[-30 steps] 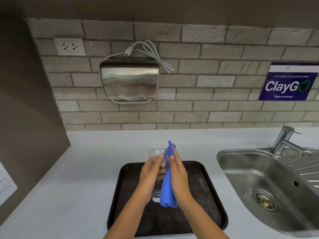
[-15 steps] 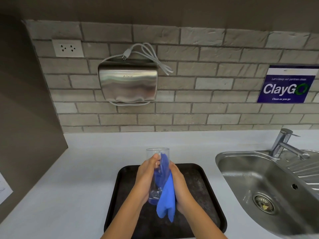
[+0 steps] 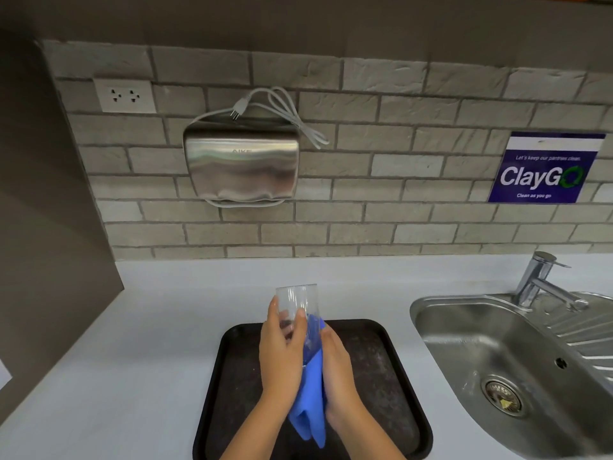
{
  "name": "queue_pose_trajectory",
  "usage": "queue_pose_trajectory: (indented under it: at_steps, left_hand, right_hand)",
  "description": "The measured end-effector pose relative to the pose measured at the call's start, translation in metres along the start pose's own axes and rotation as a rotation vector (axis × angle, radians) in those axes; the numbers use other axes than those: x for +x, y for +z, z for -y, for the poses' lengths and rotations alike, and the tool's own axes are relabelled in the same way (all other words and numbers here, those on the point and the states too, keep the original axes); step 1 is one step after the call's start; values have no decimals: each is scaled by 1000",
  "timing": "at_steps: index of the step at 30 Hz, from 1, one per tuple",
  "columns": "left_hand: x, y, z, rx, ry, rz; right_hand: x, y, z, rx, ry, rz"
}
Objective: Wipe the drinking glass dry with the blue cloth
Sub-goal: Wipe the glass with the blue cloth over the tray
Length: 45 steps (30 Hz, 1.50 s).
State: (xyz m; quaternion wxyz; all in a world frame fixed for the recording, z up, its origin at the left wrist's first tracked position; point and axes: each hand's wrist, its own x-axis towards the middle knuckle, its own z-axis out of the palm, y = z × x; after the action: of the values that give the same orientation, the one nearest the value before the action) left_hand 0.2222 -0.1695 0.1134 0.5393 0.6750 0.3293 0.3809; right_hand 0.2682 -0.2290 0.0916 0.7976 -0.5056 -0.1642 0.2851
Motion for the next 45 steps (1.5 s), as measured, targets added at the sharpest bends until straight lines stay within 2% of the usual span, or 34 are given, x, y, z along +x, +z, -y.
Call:
queue_pose_trajectory:
  at_steps: [2,7,10,15,17,19,24,29,33,40,45]
  left_hand:
    - [2,0,-1,-29,-53,22]
    - [12,-9,4,-244,-226,113]
    - [7,-16,10,-394,-292,223]
    - [2,-22,14,-454,-308,343]
    - [5,-21,15,-444,-340,290]
    - [8,-20,19,-444,-380,232]
    - [7,-17,29,-384,-298,159]
    - [6,-11,31,-365,-278,159]
    - [8,-10,25,-398,-308,176]
    - [10,-7,25,-442,-317,144]
    - [12,-10,28,-457,-322,158]
  right_hand:
    - [-11,2,-4,-282,-57,-105]
    - [-28,12,-11,-586,-320,-78]
    - [-20,11,-1,-558,-316,-49]
    - [7,1,17,-315,-8,-35]
    - [4,2,15,-363,-25,-21]
    - [-5,6,9,-471,-125,-19]
    - [-15,12,-1,-623,-227,-19]
    - [-10,7,2,-562,-173,-13]
    - [-1,0,10,-404,-11,-38]
    - [-7,-2,-1,-489,-117,-22]
    - [1,-7,0,-359,23,-8]
